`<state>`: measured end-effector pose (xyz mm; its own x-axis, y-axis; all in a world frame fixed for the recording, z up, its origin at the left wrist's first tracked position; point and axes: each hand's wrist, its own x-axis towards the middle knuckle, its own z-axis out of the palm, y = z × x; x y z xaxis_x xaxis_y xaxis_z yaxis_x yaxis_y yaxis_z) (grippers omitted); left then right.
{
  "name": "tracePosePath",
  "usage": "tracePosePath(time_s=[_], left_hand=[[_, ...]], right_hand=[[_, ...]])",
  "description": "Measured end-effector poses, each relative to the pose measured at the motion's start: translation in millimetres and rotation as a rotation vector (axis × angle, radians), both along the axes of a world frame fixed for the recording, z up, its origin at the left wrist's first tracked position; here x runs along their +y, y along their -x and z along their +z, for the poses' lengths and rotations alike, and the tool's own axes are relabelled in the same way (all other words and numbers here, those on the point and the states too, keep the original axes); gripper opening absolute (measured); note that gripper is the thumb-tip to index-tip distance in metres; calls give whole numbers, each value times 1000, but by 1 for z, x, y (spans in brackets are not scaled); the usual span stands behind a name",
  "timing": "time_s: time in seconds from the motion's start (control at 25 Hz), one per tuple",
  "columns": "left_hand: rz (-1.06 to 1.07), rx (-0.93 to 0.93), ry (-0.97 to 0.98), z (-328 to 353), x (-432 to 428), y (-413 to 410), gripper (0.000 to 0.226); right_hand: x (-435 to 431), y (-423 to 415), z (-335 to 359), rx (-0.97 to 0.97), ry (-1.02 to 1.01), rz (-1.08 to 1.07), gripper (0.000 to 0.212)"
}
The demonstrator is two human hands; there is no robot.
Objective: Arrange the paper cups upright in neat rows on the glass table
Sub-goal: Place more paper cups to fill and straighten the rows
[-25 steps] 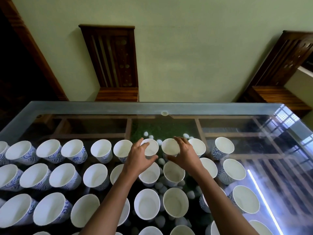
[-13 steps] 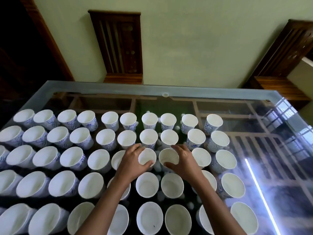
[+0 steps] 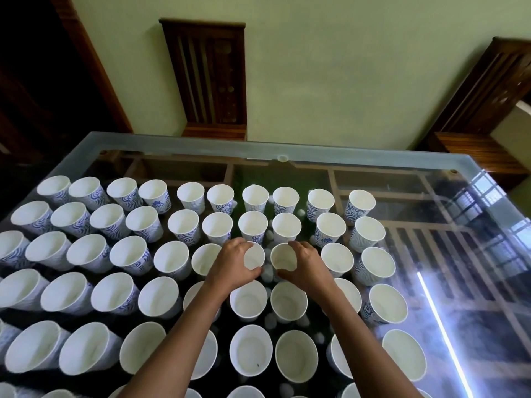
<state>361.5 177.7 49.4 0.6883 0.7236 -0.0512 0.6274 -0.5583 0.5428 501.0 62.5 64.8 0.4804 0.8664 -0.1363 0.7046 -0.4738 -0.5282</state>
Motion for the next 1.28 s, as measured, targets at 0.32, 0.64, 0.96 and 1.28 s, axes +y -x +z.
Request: tracePosePath(time_s=[0.32, 0.64, 0.96, 1.28], left_hand=[[-14, -33, 26, -2, -6, -1, 66], [44, -145, -34, 2, -41, 38, 57], [83, -117, 11, -8, -71, 54, 61], [37, -82, 1, -10, -72, 54, 64]], right_hand=[[-7, -2, 6, 9, -24, -14, 71], [-53, 27, 6, 16, -107, -2, 71], [-64, 49, -6, 4, -34, 32, 73], [-71, 46, -11, -14, -25, 28, 74]])
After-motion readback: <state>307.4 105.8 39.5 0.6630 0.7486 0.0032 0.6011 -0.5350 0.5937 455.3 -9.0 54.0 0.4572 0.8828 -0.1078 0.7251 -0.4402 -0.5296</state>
